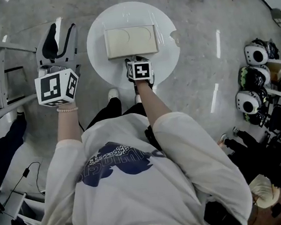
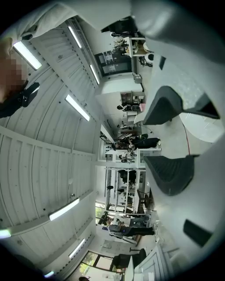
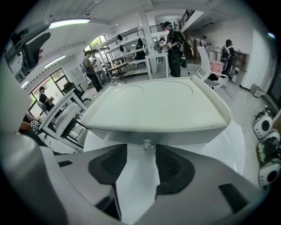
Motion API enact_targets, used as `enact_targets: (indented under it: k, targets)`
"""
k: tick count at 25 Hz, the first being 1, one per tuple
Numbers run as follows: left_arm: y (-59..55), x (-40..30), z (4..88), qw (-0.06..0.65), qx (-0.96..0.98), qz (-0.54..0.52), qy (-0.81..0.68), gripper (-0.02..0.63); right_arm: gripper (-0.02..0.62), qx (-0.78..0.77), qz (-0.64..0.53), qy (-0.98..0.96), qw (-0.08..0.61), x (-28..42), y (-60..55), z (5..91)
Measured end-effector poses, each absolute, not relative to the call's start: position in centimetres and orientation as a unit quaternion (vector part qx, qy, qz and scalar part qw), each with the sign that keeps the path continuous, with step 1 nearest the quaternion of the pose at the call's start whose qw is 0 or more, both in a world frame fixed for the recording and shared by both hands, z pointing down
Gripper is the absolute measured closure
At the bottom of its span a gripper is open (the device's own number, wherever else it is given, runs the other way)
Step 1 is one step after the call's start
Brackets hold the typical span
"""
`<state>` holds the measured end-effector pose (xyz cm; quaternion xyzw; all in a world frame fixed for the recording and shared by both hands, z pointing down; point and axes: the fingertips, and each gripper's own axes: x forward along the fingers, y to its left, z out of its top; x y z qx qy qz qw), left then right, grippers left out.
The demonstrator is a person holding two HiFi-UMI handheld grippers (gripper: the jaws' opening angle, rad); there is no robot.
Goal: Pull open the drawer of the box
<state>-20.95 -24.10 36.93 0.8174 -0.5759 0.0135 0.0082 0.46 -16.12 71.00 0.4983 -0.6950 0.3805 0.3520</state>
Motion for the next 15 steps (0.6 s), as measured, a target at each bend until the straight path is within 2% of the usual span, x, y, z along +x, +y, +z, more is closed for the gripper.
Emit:
enact_targets:
  k: [7, 15]
  targets:
    - [-24.9, -22.1, 37.1, 0.012, 0.814, 0.007, -0.581, 0.399, 0.514, 0.514, 0.392, -0.67, 0.365, 1.4, -16.7, 71.4]
    - [-25.2, -21.9, 37.3, 0.015, 0.816, 0.007, -0.577, 0.4, 0.532, 0.511, 0.395, -0.669, 0.368, 1.2, -16.6, 71.4]
